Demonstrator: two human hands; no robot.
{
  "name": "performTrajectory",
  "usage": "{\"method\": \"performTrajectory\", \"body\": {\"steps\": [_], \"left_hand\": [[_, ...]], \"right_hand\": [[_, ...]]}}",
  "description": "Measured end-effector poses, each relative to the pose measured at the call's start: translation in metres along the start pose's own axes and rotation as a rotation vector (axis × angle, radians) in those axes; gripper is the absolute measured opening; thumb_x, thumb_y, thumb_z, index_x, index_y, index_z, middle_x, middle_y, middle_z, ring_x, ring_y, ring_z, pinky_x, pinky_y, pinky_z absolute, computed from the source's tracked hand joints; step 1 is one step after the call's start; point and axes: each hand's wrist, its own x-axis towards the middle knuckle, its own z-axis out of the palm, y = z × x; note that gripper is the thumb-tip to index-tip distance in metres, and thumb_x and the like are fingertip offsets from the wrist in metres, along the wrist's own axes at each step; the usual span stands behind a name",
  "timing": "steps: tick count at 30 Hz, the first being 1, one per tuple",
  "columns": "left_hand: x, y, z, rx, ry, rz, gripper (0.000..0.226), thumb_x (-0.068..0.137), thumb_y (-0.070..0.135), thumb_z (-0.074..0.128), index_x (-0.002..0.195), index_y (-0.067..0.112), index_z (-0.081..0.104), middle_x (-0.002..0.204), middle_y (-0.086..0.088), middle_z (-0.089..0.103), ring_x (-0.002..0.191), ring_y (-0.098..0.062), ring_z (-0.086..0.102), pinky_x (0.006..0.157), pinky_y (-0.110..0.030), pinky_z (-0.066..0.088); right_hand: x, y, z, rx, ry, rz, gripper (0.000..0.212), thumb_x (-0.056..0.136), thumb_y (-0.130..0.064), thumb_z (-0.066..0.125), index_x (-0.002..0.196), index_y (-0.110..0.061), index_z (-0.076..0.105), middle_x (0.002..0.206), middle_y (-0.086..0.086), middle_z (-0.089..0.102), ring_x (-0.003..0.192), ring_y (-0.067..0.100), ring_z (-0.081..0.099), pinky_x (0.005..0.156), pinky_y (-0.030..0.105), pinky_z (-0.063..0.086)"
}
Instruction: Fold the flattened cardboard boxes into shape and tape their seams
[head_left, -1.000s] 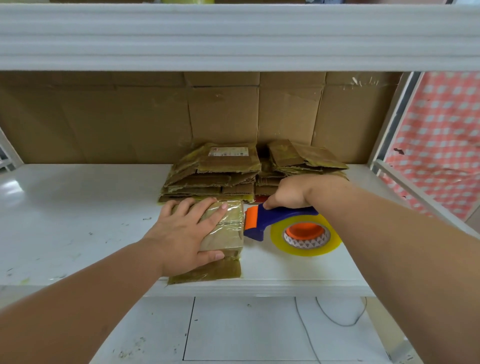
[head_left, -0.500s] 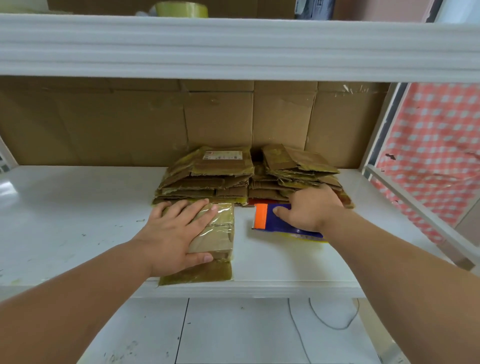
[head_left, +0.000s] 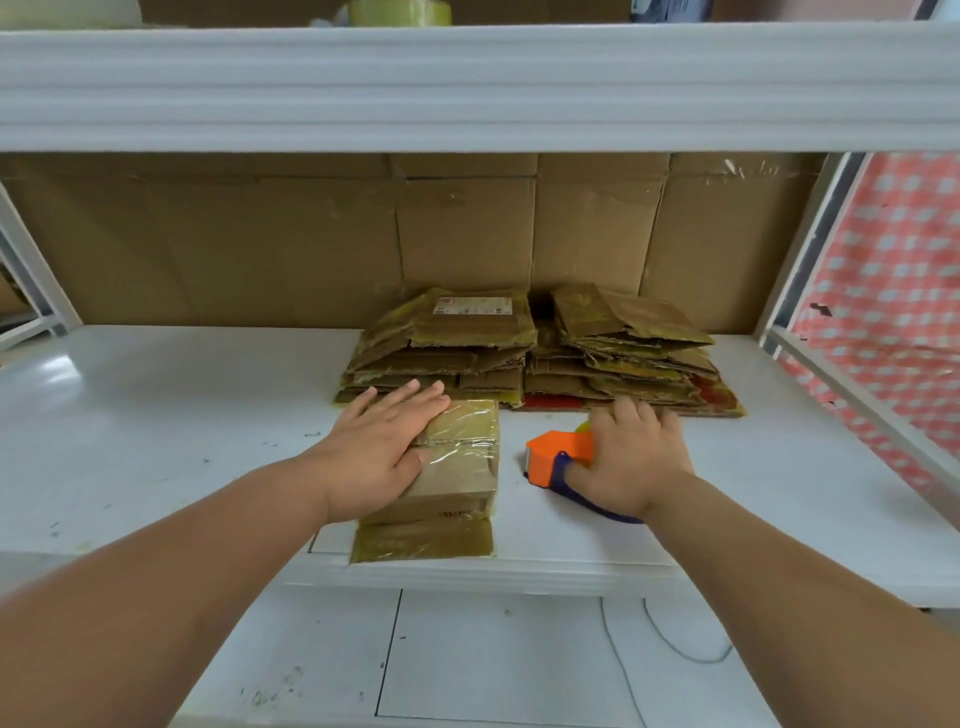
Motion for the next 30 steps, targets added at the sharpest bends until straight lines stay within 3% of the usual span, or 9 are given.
{"method": "performTrajectory", "body": {"steps": [3, 5, 8, 12, 17, 21, 25, 28, 30], "left_hand": [[0.003, 0.0, 0.0, -0.046, 0.019, -0.039, 0.063, 0.103, 0.033, 0.043, 0.157, 0.029, 0.011, 0.164, 0.017, -0.004, 0.148, 0.002, -0.011, 0.121, -0.028, -0.01], [0.003, 0.0, -0.002, -0.056, 0.019, -0.043, 0.063, 0.101, 0.033, 0.046, 0.156, 0.029, 0.015, 0.165, 0.016, -0.001, 0.149, 0.0, -0.01, 0.12, -0.027, -0.01], [0.0, 0.001, -0.001, -0.055, 0.075, -0.055, 0.056, 0.103, 0.04, 0.039, 0.155, 0.035, 0.02, 0.164, 0.017, 0.002, 0.15, -0.003, -0.009, 0.122, -0.031, -0.007], [-0.009, -0.005, 0.011, -0.104, 0.136, -0.23, 0.044, 0.103, 0.051, 0.022, 0.147, 0.058, 0.019, 0.155, 0.022, -0.017, 0.15, -0.015, -0.018, 0.122, -0.045, -0.003], [-0.009, -0.021, 0.018, -0.864, 0.218, -0.332, 0.076, 0.101, 0.026, 0.054, 0.156, 0.045, 0.004, 0.162, 0.023, -0.011, 0.152, -0.011, 0.002, 0.124, -0.044, 0.015], [-0.009, -0.04, 0.034, -1.32, 0.149, -0.507, 0.091, 0.081, 0.044, 0.071, 0.149, 0.058, 0.013, 0.163, 0.011, 0.022, 0.143, -0.022, 0.037, 0.117, -0.049, 0.032], [0.0, -0.044, 0.036, -1.462, 0.17, -0.602, 0.068, 0.095, 0.043, 0.06, 0.153, 0.045, 0.023, 0.151, 0.002, 0.045, 0.121, -0.022, 0.06, 0.108, -0.044, 0.044], [0.0, -0.054, 0.035, -1.408, 0.09, -0.638, 0.094, 0.06, 0.079, 0.067, 0.144, 0.049, 0.038, 0.149, 0.007, 0.048, 0.13, -0.02, 0.053, 0.112, -0.044, 0.039], [0.004, -0.069, 0.045, -1.385, 0.088, -0.661, 0.104, 0.05, 0.086, 0.065, 0.143, 0.047, 0.041, 0.151, 0.012, 0.044, 0.137, -0.018, 0.046, 0.115, -0.043, 0.035]], "right_hand": [[0.006, -0.03, -0.022, 0.404, 0.227, -0.082, 0.061, 0.092, -0.057, 0.046, 0.143, -0.025, 0.044, 0.142, 0.003, 0.044, 0.132, 0.025, 0.039, 0.107, 0.043, 0.036], [0.01, -0.058, -0.03, 0.69, 0.097, -0.157, 0.068, 0.096, -0.059, 0.044, 0.153, -0.024, 0.031, 0.156, 0.003, 0.033, 0.143, 0.023, 0.03, 0.114, 0.041, 0.031], [0.009, -0.09, -0.023, 0.848, -0.168, -0.207, 0.08, 0.096, -0.061, 0.045, 0.158, -0.027, 0.008, 0.165, 0.002, 0.015, 0.149, 0.023, 0.021, 0.117, 0.038, 0.025], [0.005, -0.099, -0.008, 0.979, -0.182, -0.198, 0.081, 0.097, -0.054, 0.05, 0.157, -0.034, -0.002, 0.166, -0.003, 0.005, 0.149, 0.024, 0.022, 0.115, 0.039, 0.03], [0.006, -0.095, -0.006, 1.338, -0.306, -0.131, 0.081, 0.102, -0.03, 0.052, 0.154, -0.044, -0.008, 0.166, -0.008, -0.002, 0.152, 0.019, 0.009, 0.121, 0.038, 0.018], [0.008, -0.099, -0.002, 1.627, -0.37, 0.043, 0.09, 0.1, -0.015, 0.055, 0.151, -0.052, -0.01, 0.166, -0.003, 0.002, 0.148, 0.027, 0.027, 0.12, 0.05, 0.027], [0.011, -0.107, 0.003, 1.896, -0.384, 0.202, 0.088, 0.1, -0.008, 0.053, 0.155, -0.045, -0.004, 0.164, 0.0, 0.019, 0.131, 0.03, 0.05, 0.1, 0.048, 0.051], [0.016, -0.109, 0.003, 1.916, -0.422, 0.281, 0.074, 0.102, -0.02, 0.051, 0.157, -0.04, 0.005, 0.15, 0.005, 0.044, 0.106, 0.028, 0.066, 0.078, 0.042, 0.058], [0.022, -0.108, 0.004, 1.842, -0.432, 0.314, 0.068, 0.103, -0.028, 0.05, 0.157, -0.037, 0.009, 0.142, 0.004, 0.05, 0.101, 0.025, 0.067, 0.084, 0.041, 0.057]]}}
